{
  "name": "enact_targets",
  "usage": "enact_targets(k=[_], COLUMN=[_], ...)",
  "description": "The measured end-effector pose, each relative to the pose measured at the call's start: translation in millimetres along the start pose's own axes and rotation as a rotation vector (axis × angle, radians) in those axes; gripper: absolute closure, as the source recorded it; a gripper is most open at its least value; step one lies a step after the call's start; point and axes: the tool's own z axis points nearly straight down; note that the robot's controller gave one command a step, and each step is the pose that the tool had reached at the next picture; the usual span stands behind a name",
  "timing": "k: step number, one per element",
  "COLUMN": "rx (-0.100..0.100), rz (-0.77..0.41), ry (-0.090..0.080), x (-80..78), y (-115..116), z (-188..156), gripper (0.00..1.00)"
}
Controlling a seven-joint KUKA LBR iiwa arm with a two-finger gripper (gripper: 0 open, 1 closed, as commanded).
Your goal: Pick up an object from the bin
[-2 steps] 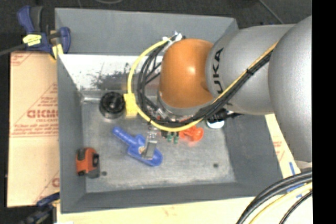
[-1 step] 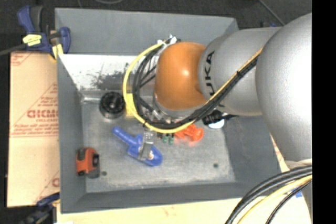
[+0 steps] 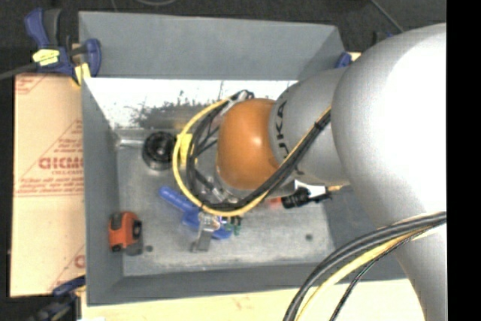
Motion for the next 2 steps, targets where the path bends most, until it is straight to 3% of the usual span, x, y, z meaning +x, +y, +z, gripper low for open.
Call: enact_targets(k=[1,2], rx=[-0.003,-0.003], rz=[0.055,0.056], ry=[-0.006,-0.006], x=[-9.5,-9.5], y=[11.6,11.6], z=[-4.1,-4.1], gripper=[1.0,1.0])
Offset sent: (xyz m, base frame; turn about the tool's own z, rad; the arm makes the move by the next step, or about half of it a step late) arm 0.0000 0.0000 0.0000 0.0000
